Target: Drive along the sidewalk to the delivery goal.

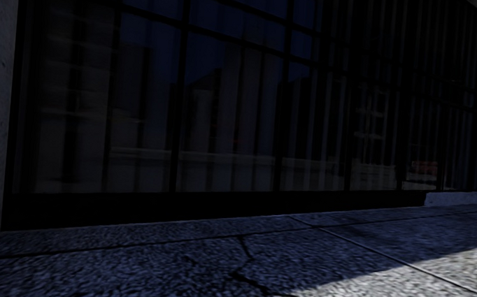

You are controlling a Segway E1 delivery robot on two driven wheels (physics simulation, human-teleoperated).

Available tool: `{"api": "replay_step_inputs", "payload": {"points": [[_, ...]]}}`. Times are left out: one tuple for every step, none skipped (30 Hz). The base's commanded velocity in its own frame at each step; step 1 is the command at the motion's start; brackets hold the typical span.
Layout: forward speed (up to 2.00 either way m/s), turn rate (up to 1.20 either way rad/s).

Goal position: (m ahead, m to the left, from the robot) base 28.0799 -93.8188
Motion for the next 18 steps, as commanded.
{"api": "replay_step_inputs", "payload": {"points": [[1.55, -1.16], [1.55, -1.16], [1.55, -1.16], [1.55, -1.16], [1.55, -1.16], [1.55, -1.16], [1.55, -1.16], [1.55, -1.16], [1.55, -1.16], [1.55, -1.16], [1.55, -1.16], [1.55, -1.16], [1.55, -1.16], [1.55, -1.1], [1.55, -1.07], [1.55, -1.07], [1.55, -1.07], [1.55, -1.06]]}}
